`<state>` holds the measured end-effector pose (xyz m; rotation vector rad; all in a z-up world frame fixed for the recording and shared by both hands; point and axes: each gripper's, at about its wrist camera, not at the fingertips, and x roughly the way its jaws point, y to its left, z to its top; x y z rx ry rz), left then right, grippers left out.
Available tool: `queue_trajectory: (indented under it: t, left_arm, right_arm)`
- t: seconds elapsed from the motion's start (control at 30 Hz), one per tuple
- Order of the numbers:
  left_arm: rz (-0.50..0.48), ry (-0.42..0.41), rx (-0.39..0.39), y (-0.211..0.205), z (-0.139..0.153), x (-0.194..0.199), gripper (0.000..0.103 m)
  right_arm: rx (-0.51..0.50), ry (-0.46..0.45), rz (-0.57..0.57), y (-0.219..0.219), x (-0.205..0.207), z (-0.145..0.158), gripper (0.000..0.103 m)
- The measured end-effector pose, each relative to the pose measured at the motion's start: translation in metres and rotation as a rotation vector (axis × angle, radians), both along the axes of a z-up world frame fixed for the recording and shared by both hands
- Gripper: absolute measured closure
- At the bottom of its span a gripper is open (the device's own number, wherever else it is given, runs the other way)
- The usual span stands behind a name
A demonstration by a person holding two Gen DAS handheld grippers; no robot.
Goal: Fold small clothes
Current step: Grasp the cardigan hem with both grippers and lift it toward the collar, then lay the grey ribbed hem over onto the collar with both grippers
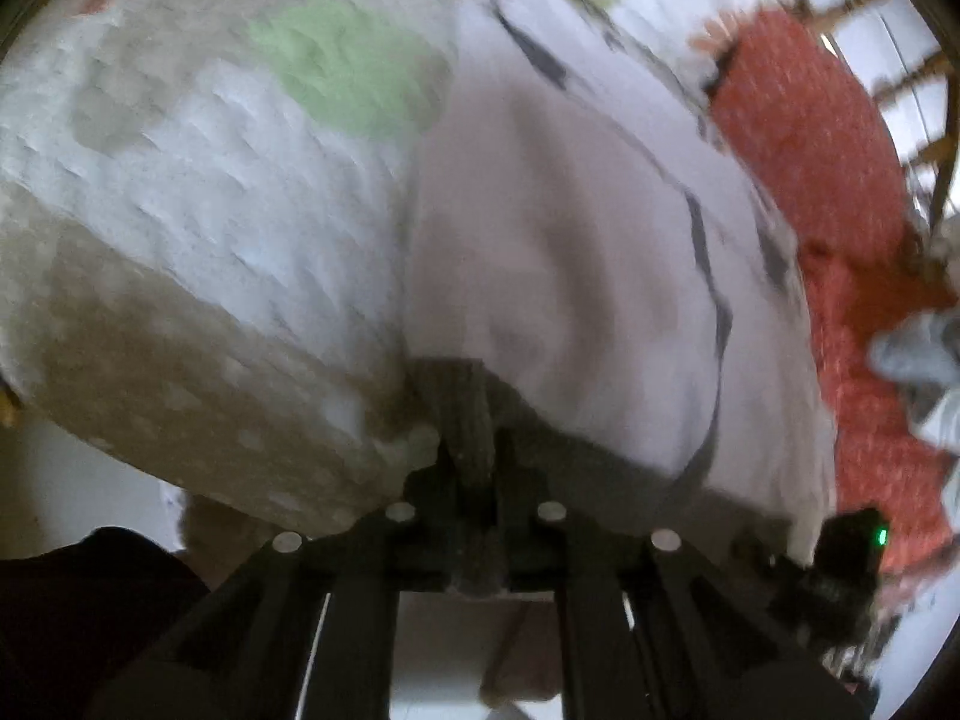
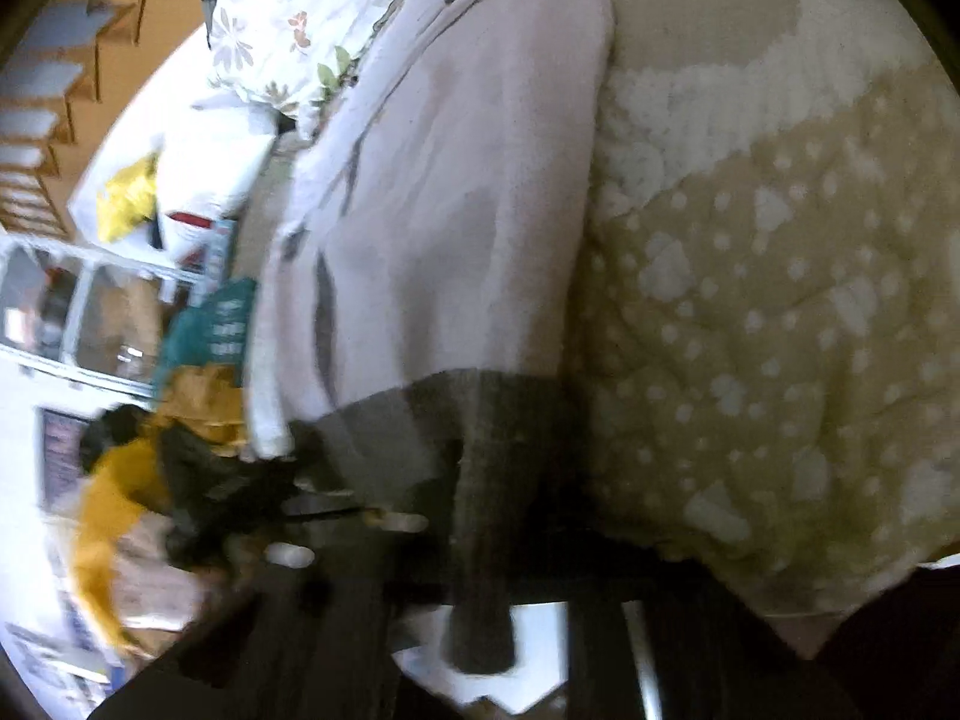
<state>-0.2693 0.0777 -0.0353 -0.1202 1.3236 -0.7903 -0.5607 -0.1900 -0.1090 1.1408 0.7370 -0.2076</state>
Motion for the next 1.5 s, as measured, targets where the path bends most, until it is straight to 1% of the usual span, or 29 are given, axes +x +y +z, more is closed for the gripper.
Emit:
queue_trajectory:
  t: [0.1,0.17,0.23,0.33,0.4,0.5,0.53,0.57,0.63,0.73,0.83,0.93,1.0,1.03,1.13,1.27,1.33,1.43,1.5]
  left_arm:
    - [0.05,-0.029,-0.062,0.019,0.035,0.003,0.095]
    - [0.062,-0.048,-0.096,0.032,0.055,0.0,0.095]
    - [0.07,-0.051,-0.118,0.042,0.068,-0.003,0.095]
    - [0.092,-0.048,-0.121,0.058,0.07,-0.014,0.096]
    - [0.105,-0.026,-0.107,0.07,0.058,-0.021,0.096]
    - [0.121,0.003,-0.069,0.073,0.036,-0.024,0.096]
    - [0.118,-0.02,-0.053,0.072,0.038,-0.025,0.096]
    - [0.114,-0.035,-0.056,0.069,0.04,-0.026,0.096]
    - [0.114,-0.035,-0.073,0.066,0.045,-0.021,0.096]
    - [0.122,-0.038,-0.084,0.059,0.05,-0.007,0.096]
    - [0.123,-0.059,-0.111,0.039,0.062,0.016,0.096]
    - [0.11,-0.118,-0.127,0.004,0.083,0.046,0.096]
    - [0.102,-0.145,-0.144,-0.027,0.096,0.074,0.096]
    - [0.102,-0.148,-0.152,-0.04,0.1,0.086,0.096]
    - [0.107,-0.157,-0.163,-0.079,0.107,0.122,0.096]
    - [0.112,-0.158,-0.16,-0.13,0.095,0.164,0.096]
    - [0.117,-0.14,-0.156,-0.145,0.084,0.177,0.096]
    - [0.131,-0.101,-0.127,-0.166,0.064,0.198,0.096]
    - [0.137,-0.092,-0.099,-0.178,0.055,0.209,0.096]
  right_arm:
    - [-0.037,-0.023,-0.023,-0.005,-0.005,0.021,0.096]
    - [-0.046,-0.078,-0.025,-0.006,-0.013,0.043,0.096]
    - [-0.062,-0.111,-0.011,-0.002,-0.021,0.062,0.096]
    - [-0.085,-0.124,0.027,0.011,-0.033,0.082,0.096]
    - [-0.076,-0.116,0.052,0.021,-0.043,0.081,0.096]
    - [-0.058,-0.058,0.084,0.033,-0.046,0.063,0.096]
    - [-0.038,-0.034,0.084,0.033,-0.045,0.052,0.096]
    - [-0.016,-0.025,0.079,0.032,-0.045,0.045,0.096]
    - [0.0,-0.016,0.066,0.029,-0.045,0.038,0.096]
    - [-0.022,-0.033,0.058,0.021,-0.04,0.048,0.096]
    - [-0.053,-0.054,0.046,0.007,-0.032,0.064,0.096]
    - [-0.078,-0.082,0.02,-0.017,-0.014,0.084,0.096]
    - [-0.11,-0.1,0.004,-0.034,0.003,0.1,0.096]
    - [-0.134,-0.107,-0.009,-0.047,0.014,0.109,0.096]
    - [-0.158,-0.125,-0.045,-0.078,0.042,0.126,0.096]
    - [-0.182,-0.12,-0.115,-0.128,0.08,0.137,0.096]
    - [-0.184,-0.108,-0.142,-0.146,0.098,0.138,0.096]
    - [-0.189,-0.07,-0.165,-0.17,0.124,0.132,0.096]
    - [-0.187,-0.048,-0.168,-0.181,0.136,0.127,0.096]
